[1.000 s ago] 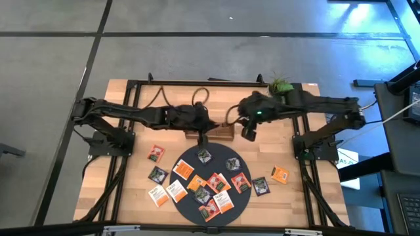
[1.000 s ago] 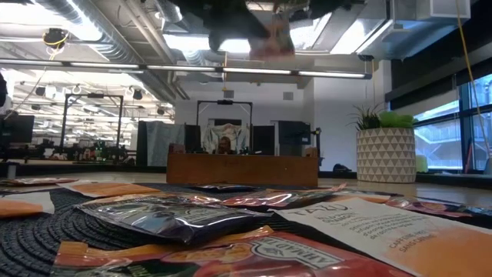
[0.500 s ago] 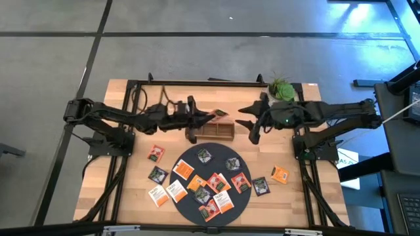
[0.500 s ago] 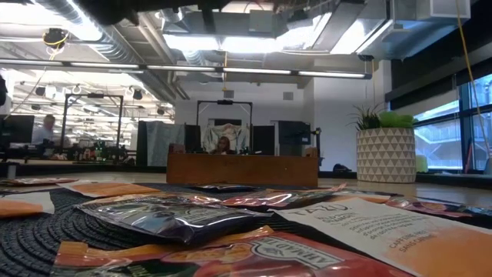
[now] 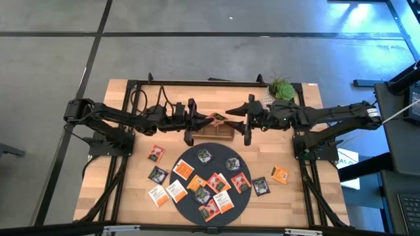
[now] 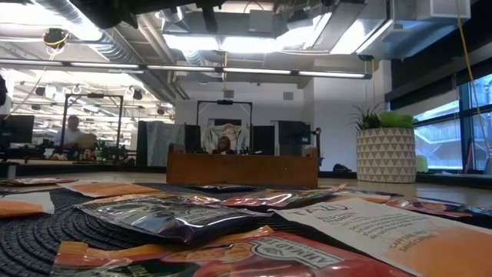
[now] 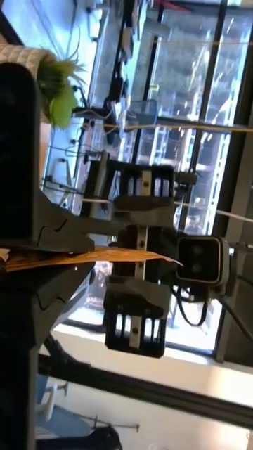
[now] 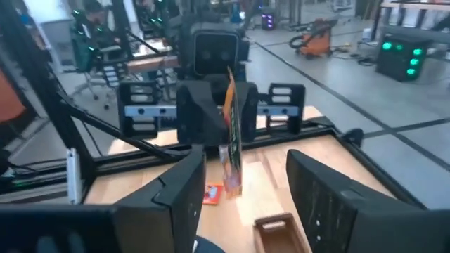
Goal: Pick & Place Tea
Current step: Put the orange tea bag into the right of the wooden organizer
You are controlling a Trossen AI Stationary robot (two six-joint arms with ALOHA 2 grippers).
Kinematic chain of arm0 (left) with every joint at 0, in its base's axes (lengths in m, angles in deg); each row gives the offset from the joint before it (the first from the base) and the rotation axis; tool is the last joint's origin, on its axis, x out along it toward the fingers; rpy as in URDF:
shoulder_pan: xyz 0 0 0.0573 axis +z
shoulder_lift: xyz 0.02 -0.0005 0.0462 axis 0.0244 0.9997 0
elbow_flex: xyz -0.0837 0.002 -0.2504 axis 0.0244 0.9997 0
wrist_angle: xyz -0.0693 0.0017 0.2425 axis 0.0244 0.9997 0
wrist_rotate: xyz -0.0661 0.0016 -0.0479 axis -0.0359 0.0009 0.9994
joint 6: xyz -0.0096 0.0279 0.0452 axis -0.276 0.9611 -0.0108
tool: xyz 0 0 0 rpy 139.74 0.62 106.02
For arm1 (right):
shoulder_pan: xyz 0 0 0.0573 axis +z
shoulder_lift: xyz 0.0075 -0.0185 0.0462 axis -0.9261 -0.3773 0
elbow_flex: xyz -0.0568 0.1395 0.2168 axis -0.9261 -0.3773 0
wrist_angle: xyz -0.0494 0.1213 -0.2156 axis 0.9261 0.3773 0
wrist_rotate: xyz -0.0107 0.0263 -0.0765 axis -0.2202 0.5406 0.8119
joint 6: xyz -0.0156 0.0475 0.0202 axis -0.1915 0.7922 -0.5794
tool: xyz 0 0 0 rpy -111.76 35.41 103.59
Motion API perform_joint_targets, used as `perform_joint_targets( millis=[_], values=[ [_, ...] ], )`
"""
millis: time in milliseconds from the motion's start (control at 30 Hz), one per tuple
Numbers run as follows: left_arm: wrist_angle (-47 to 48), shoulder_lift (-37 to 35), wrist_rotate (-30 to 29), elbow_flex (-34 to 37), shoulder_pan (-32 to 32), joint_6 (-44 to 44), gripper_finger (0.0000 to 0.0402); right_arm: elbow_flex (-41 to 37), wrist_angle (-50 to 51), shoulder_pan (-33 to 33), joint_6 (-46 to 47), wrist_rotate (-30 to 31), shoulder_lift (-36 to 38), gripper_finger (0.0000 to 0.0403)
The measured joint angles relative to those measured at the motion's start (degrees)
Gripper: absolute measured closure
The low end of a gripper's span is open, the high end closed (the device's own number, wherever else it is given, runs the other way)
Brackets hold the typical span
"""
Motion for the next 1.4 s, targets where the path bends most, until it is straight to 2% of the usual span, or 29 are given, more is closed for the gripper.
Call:
perform_joint_targets(
  millis=[167,533,800,967,1067,1233,1400],
  values=[
    [0.0,0.0,0.3,0.0,-0.3,0.9,0.0395,0.0,-1.4,-0.5,1.1,-2.0,-1.5,0.0250],
    [0.9,0.0,-0.1,-0.1,-0.3,1.4,0.0371,0.0,-1.2,-0.5,1.3,-2.0,-1.6,0.0393],
    [2.2,-0.6,1.2,-0.1,-0.3,1.1,0.0353,0.0,3.2,-1.0,1.3,-0.5,0.9,0.0398],
    [11.7,-3.3,1.2,-0.1,-0.3,1.4,0.0310,0.1,11.0,-2.6,1.6,-0.4,5.3,0.0397],
    [18.4,-5.6,1.4,-0.1,-0.3,1.0,0.0291,0.1,19.3,-4.0,1.3,-0.4,6.7,0.0399],
    [29.1,-8.4,1.4,-0.1,0.0,-2.2,0.0279,0.1,29.4,-7.5,-0.6,-1.8,3.8,0.0399],
    [34.6,-9.2,1.3,-0.1,0.3,-5.7,0.0282,0.1,29.3,-10.6,-4.9,-8.3,-2.2,0.0399]
  ],
)
